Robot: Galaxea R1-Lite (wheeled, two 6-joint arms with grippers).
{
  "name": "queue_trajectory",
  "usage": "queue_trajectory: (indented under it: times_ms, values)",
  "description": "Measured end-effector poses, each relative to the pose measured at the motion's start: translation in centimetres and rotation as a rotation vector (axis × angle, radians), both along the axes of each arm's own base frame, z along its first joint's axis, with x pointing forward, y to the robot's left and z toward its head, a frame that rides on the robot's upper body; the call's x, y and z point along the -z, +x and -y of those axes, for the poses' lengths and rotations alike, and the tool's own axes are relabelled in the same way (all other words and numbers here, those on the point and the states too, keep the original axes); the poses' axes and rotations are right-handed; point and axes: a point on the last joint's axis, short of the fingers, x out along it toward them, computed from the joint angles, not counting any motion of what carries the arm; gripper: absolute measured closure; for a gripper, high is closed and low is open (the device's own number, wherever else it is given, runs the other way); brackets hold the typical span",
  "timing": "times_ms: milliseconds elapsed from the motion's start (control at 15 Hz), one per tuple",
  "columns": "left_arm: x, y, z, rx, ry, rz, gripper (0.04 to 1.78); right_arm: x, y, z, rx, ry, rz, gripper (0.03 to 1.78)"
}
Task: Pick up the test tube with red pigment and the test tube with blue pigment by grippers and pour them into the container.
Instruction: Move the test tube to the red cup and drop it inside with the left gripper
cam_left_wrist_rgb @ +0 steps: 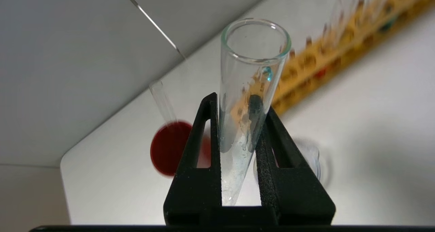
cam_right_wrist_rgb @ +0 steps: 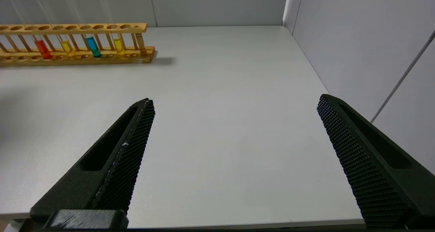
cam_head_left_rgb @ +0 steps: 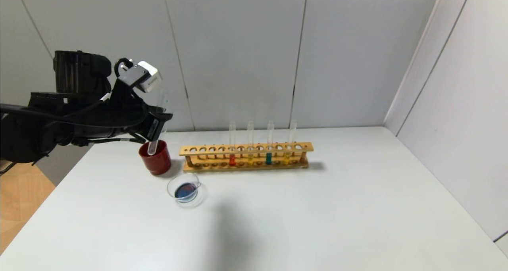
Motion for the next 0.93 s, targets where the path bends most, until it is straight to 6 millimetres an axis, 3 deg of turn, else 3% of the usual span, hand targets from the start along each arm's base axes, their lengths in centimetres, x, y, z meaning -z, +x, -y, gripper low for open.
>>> queue_trajectory:
  times_ms: [333,933]
  values:
    - [0.4,2.9,-2.0,-0.112,-0.157,0.04,1.48,0.0,0.0,0.0,0.0,0.0,0.001,0.06]
    - [2.3,5.5,-4.8,-0.157,-0.233,0.045,1.48,0.0,0.0,0.0,0.0,0.0,0.001,0.06]
